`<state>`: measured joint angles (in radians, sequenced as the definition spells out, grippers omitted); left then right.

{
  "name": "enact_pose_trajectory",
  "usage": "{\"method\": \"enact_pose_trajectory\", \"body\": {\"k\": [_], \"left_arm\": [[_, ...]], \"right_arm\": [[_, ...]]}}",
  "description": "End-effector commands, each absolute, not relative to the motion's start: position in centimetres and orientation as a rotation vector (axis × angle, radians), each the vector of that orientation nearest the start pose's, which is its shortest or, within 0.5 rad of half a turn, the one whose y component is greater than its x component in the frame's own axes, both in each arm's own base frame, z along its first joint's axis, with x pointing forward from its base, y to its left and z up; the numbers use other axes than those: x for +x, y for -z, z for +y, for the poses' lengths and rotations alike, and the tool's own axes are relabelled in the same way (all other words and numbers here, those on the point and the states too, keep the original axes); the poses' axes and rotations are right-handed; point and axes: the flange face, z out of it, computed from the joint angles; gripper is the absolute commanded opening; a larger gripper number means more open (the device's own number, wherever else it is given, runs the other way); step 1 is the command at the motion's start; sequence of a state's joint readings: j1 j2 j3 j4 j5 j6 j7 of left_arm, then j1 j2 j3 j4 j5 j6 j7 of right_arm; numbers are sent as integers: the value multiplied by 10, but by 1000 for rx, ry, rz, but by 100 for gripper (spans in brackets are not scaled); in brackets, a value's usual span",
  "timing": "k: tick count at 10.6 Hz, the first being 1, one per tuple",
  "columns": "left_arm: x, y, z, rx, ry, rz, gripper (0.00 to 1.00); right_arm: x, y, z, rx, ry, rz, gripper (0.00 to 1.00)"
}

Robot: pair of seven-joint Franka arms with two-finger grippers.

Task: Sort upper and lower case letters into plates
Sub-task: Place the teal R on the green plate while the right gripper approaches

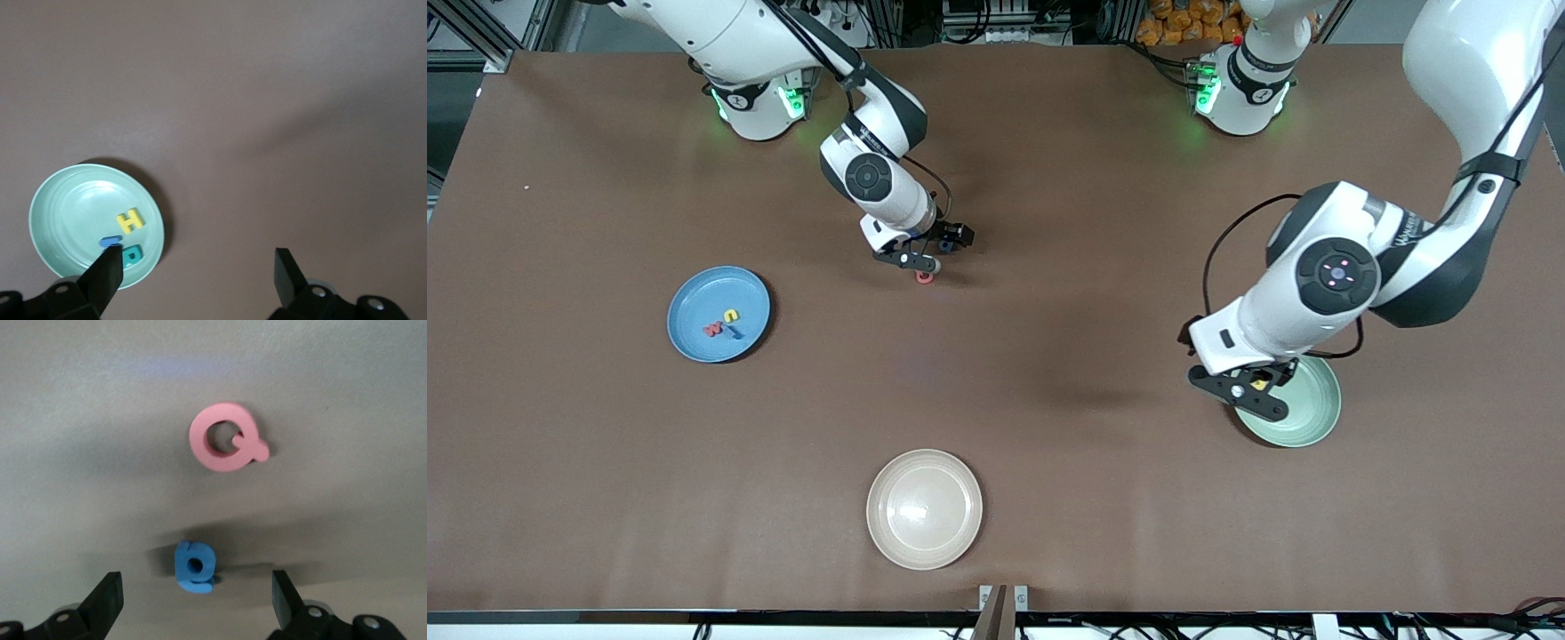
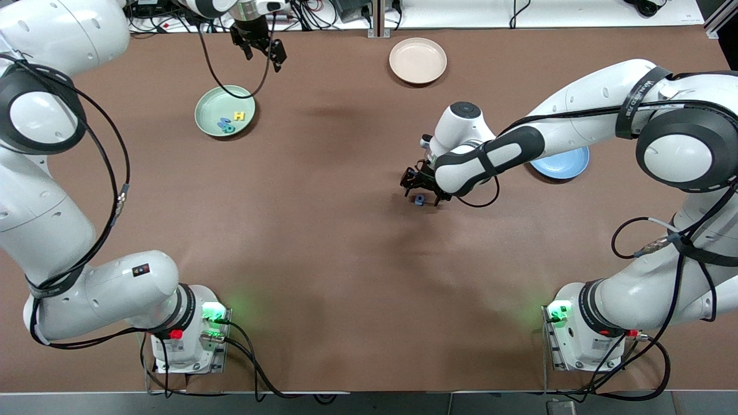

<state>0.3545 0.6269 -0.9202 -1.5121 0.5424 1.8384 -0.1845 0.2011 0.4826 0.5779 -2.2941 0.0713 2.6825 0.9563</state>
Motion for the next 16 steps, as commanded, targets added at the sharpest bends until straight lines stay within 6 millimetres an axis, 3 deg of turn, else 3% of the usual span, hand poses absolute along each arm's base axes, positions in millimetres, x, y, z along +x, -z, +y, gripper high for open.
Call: {"method": "enact_pose_trajectory", "body": {"k": [1,3,10,13,16], "left_arm": [[639,-405,-234,-3032,-68,669,100],[633,-404,-256,-3016,-70,697,100],[604,-404,-346,-2981,-36,536,100],[594,-400,-362,-2987,-32,450,100],[594,-399,-361,-2992,-34,431,100]], "right_arm": [[365,-166,378,-2926,-336,440,99],[367,-163,378,-2931,-325,418,88],[357,-162,392,-2934,-335,409,83],[360,-161,392,-2933,-332,411,66],[366,-161,389,-2936,-315,413,64]]}}
